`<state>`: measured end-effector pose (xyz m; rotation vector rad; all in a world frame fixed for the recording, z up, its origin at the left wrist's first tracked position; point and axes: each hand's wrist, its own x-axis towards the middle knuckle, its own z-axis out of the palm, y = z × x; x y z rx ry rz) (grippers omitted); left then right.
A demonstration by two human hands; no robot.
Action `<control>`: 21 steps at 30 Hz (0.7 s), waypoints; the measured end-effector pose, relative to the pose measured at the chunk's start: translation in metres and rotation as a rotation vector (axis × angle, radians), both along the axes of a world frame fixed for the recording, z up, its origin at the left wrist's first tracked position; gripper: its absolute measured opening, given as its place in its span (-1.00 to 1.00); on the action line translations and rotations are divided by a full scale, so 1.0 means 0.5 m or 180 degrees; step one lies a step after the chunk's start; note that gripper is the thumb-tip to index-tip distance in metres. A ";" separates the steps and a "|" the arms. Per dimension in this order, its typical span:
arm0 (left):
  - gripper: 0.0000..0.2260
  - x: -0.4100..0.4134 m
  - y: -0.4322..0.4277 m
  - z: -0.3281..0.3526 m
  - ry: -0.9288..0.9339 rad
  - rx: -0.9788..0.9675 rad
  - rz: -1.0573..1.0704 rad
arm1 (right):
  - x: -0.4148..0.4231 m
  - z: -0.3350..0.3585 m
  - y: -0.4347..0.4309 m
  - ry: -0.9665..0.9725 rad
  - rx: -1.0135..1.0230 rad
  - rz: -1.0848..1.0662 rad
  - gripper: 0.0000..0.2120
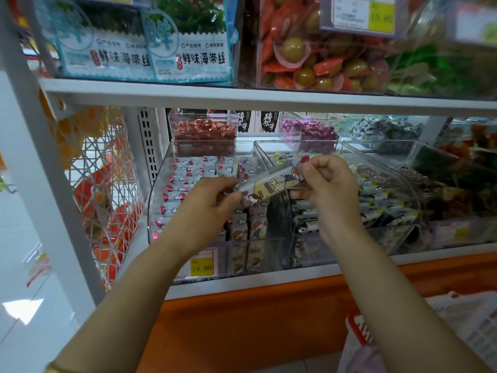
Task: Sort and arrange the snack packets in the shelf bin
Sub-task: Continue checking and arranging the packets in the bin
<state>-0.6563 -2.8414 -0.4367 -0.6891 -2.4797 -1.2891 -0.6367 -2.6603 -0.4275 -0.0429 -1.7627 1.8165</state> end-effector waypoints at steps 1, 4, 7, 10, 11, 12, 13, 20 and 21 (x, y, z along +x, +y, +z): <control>-0.76 0.001 -0.001 0.001 -0.0114 0.0189 -0.0037 | 0.000 -0.003 -0.003 -0.0052 -0.0178 0.0067 -0.89; -0.85 0.001 -0.006 0.004 -0.0597 0.0858 -0.0116 | 0.001 -0.006 -0.010 -0.0166 -0.0675 0.0270 -0.91; -0.89 -0.002 -0.010 0.005 -0.1061 0.1523 -0.0064 | 0.005 -0.003 -0.010 -0.0223 -0.1089 0.0631 -0.92; -0.84 -0.007 -0.012 0.005 -0.1514 0.2078 -0.0107 | 0.007 -0.003 -0.008 -0.0360 -0.1468 0.0981 -0.92; -0.84 -0.009 -0.012 0.005 -0.1622 0.2254 -0.0162 | 0.007 -0.004 -0.008 -0.0399 -0.1547 0.1065 -0.89; -0.85 -0.010 -0.013 0.005 -0.1709 0.2429 -0.0232 | 0.007 -0.005 -0.007 -0.0421 -0.1595 0.1132 -0.85; -0.86 -0.011 -0.014 0.005 -0.1782 0.2598 -0.0304 | 0.007 -0.006 -0.006 -0.0429 -0.1622 0.1197 -0.82; -0.86 -0.011 -0.014 0.012 -0.2094 0.3666 -0.0432 | 0.005 -0.015 -0.007 -0.0353 -0.1789 0.1425 -0.83; -0.86 -0.010 -0.013 0.013 -0.2105 0.3704 -0.0426 | 0.004 -0.017 -0.007 -0.0345 -0.1808 0.1421 -0.80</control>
